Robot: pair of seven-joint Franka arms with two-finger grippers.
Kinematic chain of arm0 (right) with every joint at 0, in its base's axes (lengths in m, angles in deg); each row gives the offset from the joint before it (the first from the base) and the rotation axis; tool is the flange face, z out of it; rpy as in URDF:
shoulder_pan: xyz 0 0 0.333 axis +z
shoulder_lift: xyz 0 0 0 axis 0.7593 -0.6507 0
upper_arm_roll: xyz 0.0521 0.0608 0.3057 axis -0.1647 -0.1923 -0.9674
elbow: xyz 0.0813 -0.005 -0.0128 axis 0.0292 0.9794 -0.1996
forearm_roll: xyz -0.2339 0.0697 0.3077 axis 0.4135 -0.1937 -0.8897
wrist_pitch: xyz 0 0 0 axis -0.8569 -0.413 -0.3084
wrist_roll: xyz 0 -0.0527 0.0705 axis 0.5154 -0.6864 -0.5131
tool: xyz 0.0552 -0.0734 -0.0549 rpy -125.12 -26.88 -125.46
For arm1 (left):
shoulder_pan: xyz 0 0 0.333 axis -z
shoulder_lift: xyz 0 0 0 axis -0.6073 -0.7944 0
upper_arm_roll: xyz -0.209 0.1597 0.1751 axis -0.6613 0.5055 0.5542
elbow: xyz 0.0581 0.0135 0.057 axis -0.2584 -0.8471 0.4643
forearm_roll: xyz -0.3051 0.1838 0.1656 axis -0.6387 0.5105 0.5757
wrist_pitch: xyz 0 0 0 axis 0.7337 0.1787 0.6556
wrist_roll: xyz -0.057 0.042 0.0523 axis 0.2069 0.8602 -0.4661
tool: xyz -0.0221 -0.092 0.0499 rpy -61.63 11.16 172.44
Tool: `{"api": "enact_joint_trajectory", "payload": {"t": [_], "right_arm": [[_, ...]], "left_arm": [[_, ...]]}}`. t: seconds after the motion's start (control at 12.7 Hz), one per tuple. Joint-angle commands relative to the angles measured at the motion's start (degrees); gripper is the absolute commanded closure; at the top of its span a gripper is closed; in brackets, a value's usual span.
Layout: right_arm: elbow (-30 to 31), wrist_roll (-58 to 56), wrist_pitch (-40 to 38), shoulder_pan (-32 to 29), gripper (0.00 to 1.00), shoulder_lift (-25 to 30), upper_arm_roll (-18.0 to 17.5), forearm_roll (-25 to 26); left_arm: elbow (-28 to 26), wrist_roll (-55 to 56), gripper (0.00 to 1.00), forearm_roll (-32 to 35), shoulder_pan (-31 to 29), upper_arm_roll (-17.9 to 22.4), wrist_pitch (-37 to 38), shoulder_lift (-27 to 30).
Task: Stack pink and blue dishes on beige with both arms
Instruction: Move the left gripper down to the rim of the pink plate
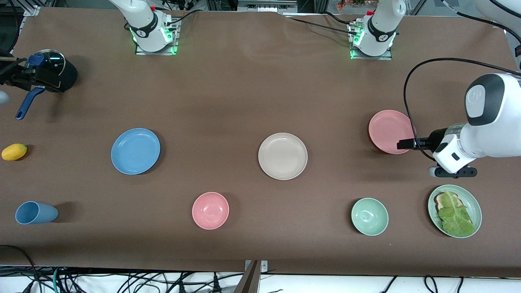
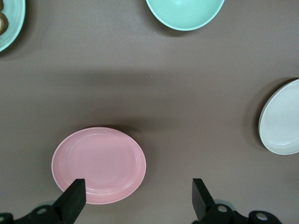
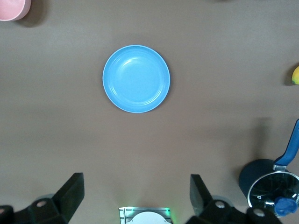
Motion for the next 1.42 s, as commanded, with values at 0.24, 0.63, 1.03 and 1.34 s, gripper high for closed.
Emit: {"api": "enact_joint_trajectory", "payload": {"t": [0.24,0.63,1.03,1.34], "right_arm": [[-1.1,-0.5,-1.3,-0.1,0.0,-0.3,0.0,0.2],[-1.1,-0.5,-1.4,-0.1,0.0,-0.3,0.0,0.2],[-1.1,-0.5,-1.5,-0.1,0.0,-0.3,0.0,0.2],[-1.1,-0.5,-1.6,-0.1,0.0,-0.3,0.0,0.2]], "left_arm": [[-20.6,-15.3,0.0,-5.7,-0.4,4.6,-12.2,12.4],[-35.7,-29.7,0.0,-7.6,-0.5,8.1,-26.8,18.2],[-38.3,-42.4,0.0,-11.8,-4.6,10.2,-30.5,15.2],[-38.3,-51.3,0.0,-19.2,-8.1,10.2,-33.0,9.6]]}}
